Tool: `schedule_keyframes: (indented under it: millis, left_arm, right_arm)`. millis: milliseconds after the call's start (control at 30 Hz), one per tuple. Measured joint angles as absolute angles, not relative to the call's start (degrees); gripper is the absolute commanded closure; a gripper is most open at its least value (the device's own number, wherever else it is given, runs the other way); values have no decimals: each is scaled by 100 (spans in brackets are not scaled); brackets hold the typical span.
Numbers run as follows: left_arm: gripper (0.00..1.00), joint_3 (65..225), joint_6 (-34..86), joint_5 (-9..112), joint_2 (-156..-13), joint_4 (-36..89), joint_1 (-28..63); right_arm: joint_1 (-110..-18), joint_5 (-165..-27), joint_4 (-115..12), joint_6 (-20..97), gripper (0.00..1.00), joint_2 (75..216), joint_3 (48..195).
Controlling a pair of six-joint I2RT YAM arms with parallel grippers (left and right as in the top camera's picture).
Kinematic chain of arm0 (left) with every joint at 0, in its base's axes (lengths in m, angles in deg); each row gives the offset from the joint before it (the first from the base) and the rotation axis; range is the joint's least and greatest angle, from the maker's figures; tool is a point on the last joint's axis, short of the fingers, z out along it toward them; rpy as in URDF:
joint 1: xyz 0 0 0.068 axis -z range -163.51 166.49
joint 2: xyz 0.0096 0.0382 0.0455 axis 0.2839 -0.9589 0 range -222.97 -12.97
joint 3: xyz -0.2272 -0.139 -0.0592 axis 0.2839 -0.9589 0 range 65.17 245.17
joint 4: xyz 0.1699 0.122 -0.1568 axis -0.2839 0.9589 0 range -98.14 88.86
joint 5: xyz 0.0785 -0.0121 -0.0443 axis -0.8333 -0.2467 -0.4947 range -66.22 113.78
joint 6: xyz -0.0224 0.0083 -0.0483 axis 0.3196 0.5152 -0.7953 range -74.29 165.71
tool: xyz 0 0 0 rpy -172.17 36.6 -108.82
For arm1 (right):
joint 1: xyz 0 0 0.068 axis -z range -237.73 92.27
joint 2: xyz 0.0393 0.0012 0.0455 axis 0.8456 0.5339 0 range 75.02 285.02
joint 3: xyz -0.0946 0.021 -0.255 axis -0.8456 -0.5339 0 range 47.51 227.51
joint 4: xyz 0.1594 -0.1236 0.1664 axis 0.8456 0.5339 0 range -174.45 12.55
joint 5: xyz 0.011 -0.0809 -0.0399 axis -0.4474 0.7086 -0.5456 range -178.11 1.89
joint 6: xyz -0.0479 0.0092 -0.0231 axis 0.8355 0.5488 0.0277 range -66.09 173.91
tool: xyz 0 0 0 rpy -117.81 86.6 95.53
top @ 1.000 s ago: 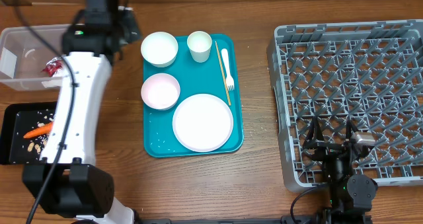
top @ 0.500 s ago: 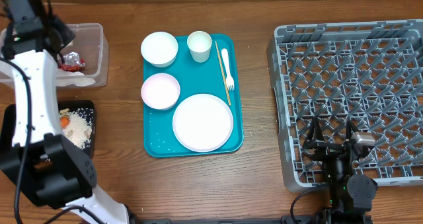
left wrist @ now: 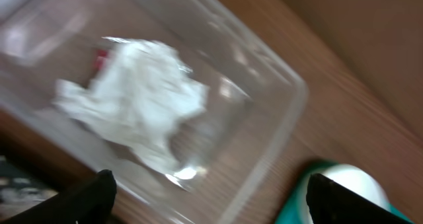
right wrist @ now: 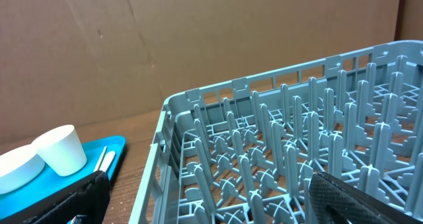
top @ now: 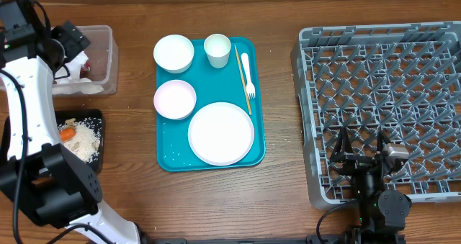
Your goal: Sort waste into correct bins and load items into the dishwasher rack
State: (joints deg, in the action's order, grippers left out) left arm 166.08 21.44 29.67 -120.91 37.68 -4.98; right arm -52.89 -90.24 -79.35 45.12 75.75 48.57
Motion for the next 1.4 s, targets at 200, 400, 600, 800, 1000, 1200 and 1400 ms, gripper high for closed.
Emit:
schedule_keyframes:
  millis: [200,400,600,800,1000,1200,1400]
  left_arm:
    - [20,16610,2142,4539,-11721,4505,-459]
    - [27,16616,2275,4978,-11481,5497,-286]
    - [26,16621,2494,4862,-11444,6332,149]
    - [27,16621,2535,4316,-11313,6734,818]
    - [26,16601,2531,3573,-10576,6983,1294]
    - [24,16114,2361,3007,-9693,7038,1331]
    - [18,14975,2079,2664,-8930,6522,1331]
  right_arm:
    - [-5289,-9022,-7935,4512,0,7575,4857]
    - [-5289,-9022,-7935,4512,0,7575,4857]
    - [-5289,-9022,-7935,4509,0,7575,4857]
    - [-5289,-9022,-7937,4512,0,7575,4857]
    - [-5289,-9020,-7933,4514,0,7575,4857]
    - [-5289,-9022,-7935,4512,0,7575,4857]
    - [-5289,-9022,-7935,4507,0,7575,4857]
